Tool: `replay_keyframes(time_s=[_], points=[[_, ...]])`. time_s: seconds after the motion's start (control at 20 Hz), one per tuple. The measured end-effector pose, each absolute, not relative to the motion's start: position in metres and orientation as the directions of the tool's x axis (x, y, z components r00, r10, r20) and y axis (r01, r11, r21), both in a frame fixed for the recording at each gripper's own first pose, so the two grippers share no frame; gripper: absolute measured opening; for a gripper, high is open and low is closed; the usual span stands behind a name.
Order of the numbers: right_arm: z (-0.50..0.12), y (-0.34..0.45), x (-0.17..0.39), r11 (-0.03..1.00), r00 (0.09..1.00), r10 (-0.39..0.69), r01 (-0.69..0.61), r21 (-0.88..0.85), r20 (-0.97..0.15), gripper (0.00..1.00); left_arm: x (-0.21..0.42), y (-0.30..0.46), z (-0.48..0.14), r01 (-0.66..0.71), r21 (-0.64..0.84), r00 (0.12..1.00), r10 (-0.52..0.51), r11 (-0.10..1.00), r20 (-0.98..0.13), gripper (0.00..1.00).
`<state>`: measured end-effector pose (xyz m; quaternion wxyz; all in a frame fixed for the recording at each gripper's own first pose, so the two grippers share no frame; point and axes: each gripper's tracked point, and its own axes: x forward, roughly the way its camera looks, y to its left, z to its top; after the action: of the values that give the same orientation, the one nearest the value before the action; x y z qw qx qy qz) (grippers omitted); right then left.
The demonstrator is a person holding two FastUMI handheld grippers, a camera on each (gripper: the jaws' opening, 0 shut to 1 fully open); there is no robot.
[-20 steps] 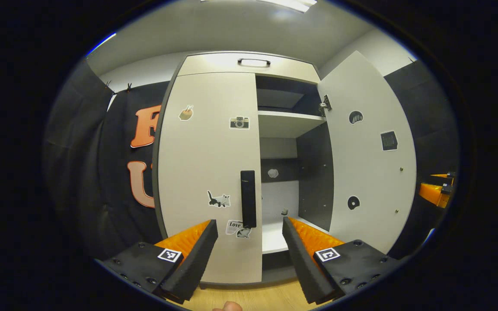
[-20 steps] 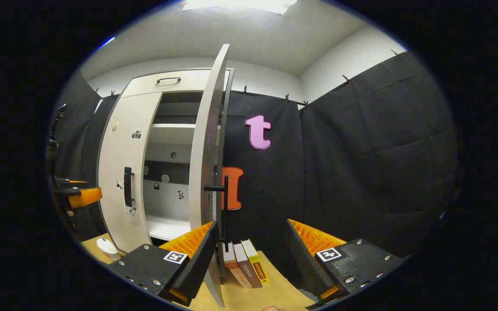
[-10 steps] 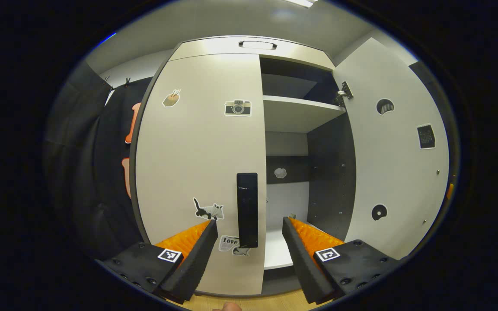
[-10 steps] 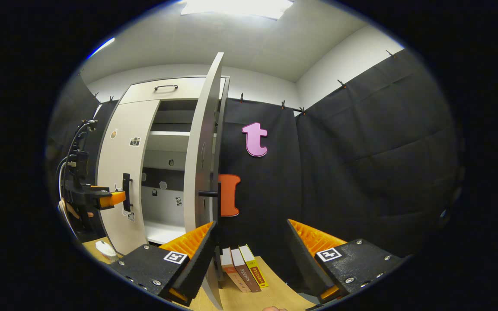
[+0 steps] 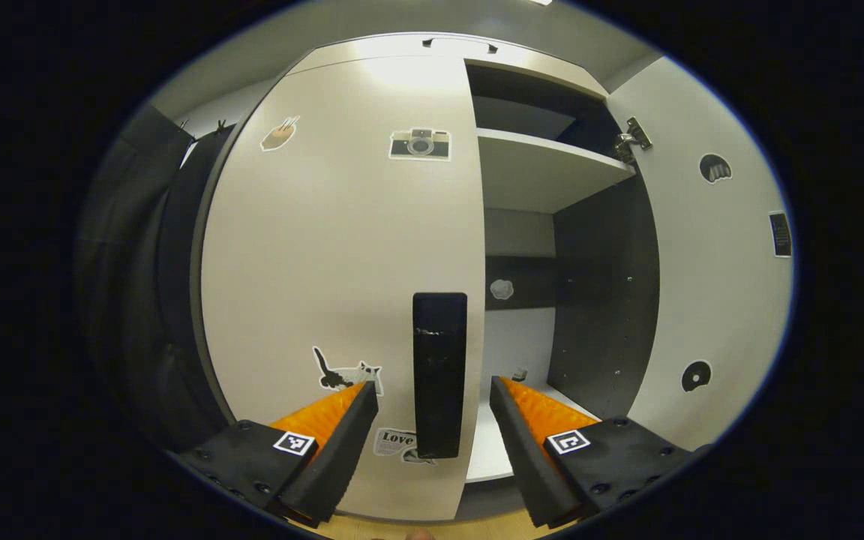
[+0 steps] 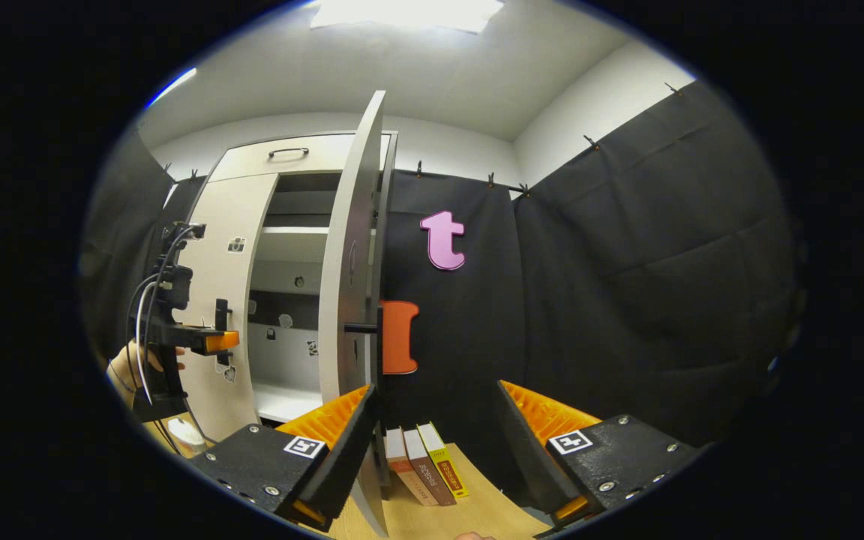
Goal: Open the right door of the double-door shoe cabinet with the right hand, and open the left door with the left hand.
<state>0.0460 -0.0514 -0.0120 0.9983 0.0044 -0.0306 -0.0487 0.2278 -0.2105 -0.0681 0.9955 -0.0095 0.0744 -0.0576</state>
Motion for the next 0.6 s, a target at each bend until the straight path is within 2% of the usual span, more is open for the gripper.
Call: replay_keyframes(time_s=[0.1, 0.25, 0.3, 0.35, 0.4, 0.5, 0.6], points=[[-0.017, -0.051, 0.047, 0.996, 0.994, -0.094, 0.094, 0.010, 0.054, 0.93, 0.232, -0.207, -0.071, 0.100, -0.016, 0.983, -0.102, 0.995, -0.150, 0.96], [-0.022, -0.052, 0.051, 0.996, 0.995, -0.092, 0.092, 0.011, 0.043, 0.93, 0.238, -0.211, -0.071, 0.106, -0.018, 0.985, -0.107, 0.994, -0.138, 0.89], [-0.023, -0.051, 0.052, 0.996, 0.995, -0.090, 0.089, 0.016, 0.039, 0.93, 0.238, -0.212, -0.069, 0.108, -0.017, 0.985, -0.110, 0.994, -0.133, 0.83], [-0.023, -0.050, 0.052, 0.996, 0.995, -0.087, 0.087, 0.020, 0.038, 0.88, 0.239, -0.213, -0.069, 0.114, -0.012, 0.985, -0.115, 0.993, -0.131, 0.80], [-0.023, -0.050, 0.053, 0.996, 0.995, -0.084, 0.083, 0.020, 0.045, 0.93, 0.240, -0.216, -0.070, 0.125, -0.008, 0.983, -0.125, 0.992, -0.134, 0.67], [-0.020, -0.050, 0.051, 0.996, 0.994, -0.086, 0.086, 0.006, 0.064, 0.93, 0.236, -0.217, -0.068, 0.139, -0.011, 0.981, -0.139, 0.990, -0.135, 0.43], [-0.018, -0.050, 0.050, 0.996, 0.993, -0.091, 0.091, -0.002, 0.072, 0.93, 0.239, -0.218, -0.070, 0.148, -0.013, 0.979, -0.148, 0.989, -0.138, 0.41]])
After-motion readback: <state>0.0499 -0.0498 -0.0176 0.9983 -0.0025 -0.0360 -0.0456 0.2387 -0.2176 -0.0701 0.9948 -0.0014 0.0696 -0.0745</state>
